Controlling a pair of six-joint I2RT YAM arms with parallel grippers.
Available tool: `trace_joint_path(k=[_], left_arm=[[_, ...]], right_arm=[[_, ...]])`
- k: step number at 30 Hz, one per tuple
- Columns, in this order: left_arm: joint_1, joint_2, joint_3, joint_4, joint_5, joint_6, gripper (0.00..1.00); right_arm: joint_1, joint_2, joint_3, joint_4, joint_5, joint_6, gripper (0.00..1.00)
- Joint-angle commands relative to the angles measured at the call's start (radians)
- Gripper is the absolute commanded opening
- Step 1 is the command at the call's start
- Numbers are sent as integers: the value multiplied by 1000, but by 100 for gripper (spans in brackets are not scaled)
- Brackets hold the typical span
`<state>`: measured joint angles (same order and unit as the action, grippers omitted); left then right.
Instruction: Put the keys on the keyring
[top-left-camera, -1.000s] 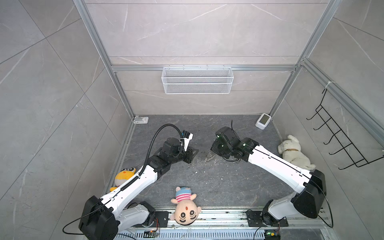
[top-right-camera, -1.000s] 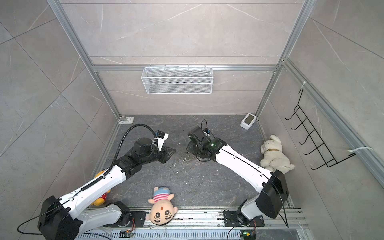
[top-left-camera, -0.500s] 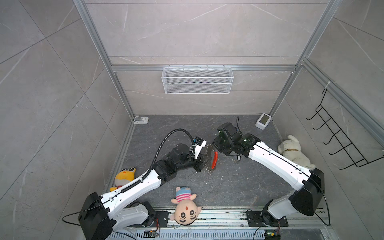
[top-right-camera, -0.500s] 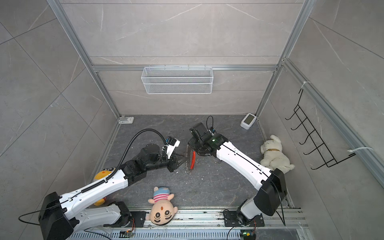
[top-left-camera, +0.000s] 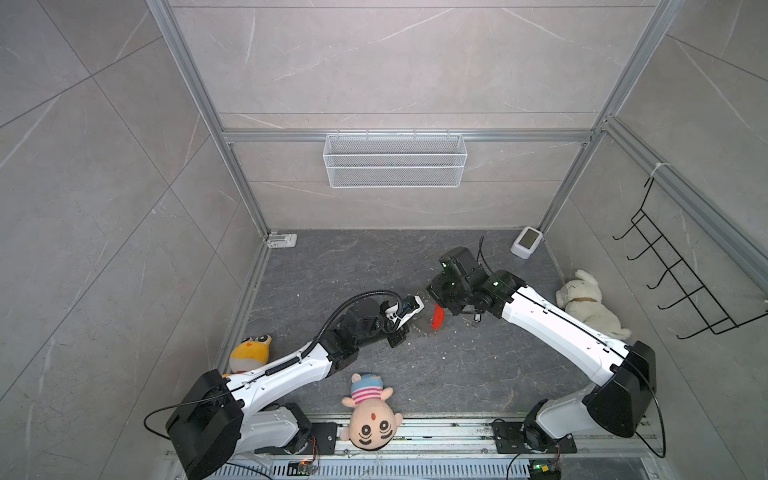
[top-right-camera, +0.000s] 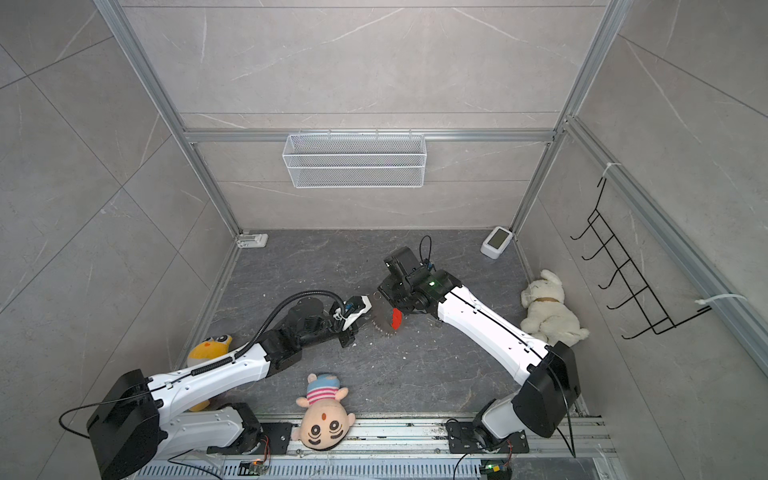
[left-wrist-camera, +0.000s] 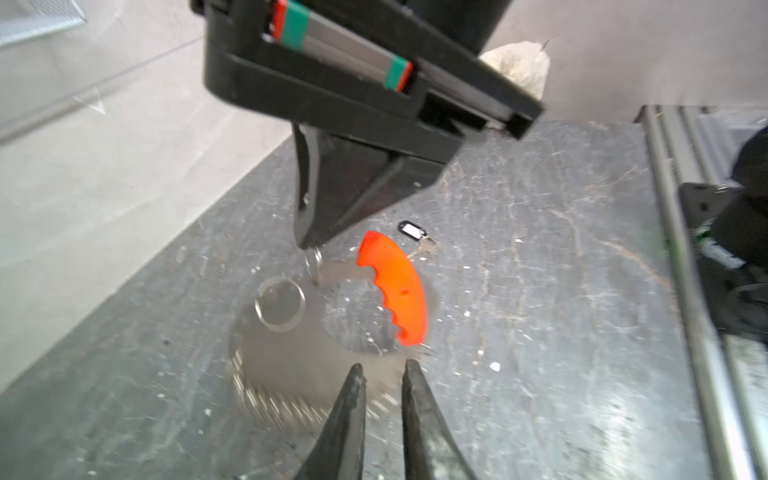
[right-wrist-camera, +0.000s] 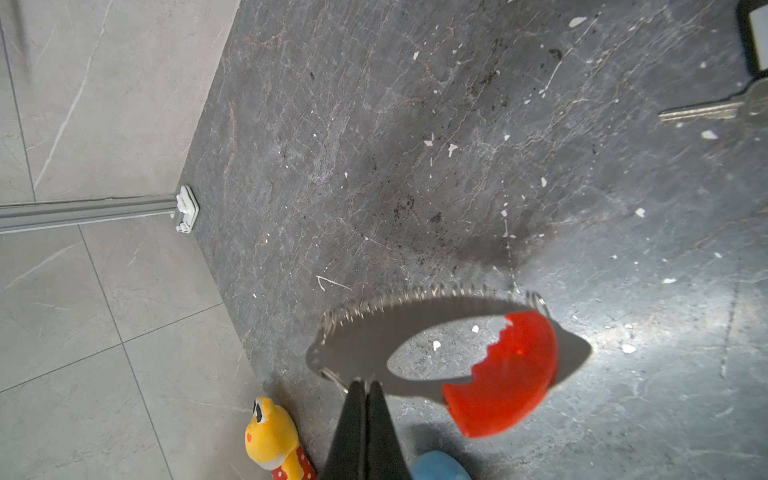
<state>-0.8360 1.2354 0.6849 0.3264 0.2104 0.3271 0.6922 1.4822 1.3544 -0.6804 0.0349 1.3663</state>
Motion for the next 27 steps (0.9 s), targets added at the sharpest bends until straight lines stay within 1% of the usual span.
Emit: trace_joint_path(k=[1,5,10,13,19,27], left_arm=[[3,43,58,84,-29,92,19],[3,81,71,128,-9,60,17],[2,117,103,140,23,38,7],[3,135,111,145,25,35,6],[2,157,110,184,-17,40,7],[3,157,106,176,-39,70,11]], right_arm=[[-2,-33,-20,44,-27,31,0],[-2,-40,-30,56,-29,39,0],[-3,-48,-33,56,-29,43,0],[-3,-53,-35,57,-32,47,0],[-2,-67,-50,64,-39,52,0],[-3,-71,-51,68,-46,51,0]])
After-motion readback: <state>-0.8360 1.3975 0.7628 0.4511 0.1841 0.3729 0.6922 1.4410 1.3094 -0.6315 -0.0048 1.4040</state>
